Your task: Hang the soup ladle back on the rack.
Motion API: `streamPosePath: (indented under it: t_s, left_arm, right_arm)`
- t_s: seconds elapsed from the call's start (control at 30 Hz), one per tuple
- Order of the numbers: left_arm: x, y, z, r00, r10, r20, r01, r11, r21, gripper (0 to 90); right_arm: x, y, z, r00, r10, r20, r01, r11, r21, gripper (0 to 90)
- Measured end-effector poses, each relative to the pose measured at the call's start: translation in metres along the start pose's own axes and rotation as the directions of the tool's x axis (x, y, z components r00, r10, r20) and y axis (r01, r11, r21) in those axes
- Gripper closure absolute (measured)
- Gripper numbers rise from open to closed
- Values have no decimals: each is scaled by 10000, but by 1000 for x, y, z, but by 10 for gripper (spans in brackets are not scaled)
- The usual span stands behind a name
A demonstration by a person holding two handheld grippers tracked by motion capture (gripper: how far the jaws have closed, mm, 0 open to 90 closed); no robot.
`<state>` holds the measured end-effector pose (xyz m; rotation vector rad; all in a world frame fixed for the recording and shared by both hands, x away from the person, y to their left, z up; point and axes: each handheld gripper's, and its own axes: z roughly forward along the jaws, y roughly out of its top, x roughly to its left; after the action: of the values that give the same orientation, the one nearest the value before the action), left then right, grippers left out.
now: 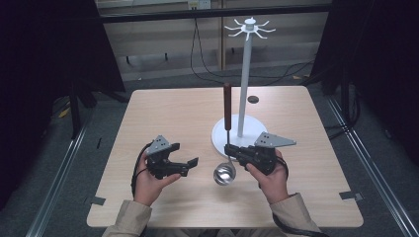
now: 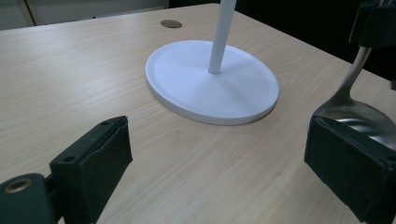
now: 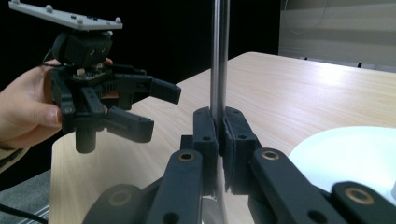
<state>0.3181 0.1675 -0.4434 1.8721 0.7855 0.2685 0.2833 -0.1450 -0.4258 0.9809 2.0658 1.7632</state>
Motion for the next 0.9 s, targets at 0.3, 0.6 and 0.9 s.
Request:
streamPosePath:
  t_s: [0.3,0.6,0.9]
  left_arm:
    - [0,-3,0,10000,41,-30,-41,9999,116,54]
    - [0,-5,0,10000,36,-21,-35,9998,172,61]
    - [0,-7,2,10000,4,-36,-3,9996,265,64]
  right_arm:
    - [-5,19,0,10000,-72,-20,71,9999,-78,857]
    - [-12,40,-5,9999,-101,-38,99,9991,-410,857]
    - [-18,57,-10,9999,-98,-77,94,9984,-549,857]
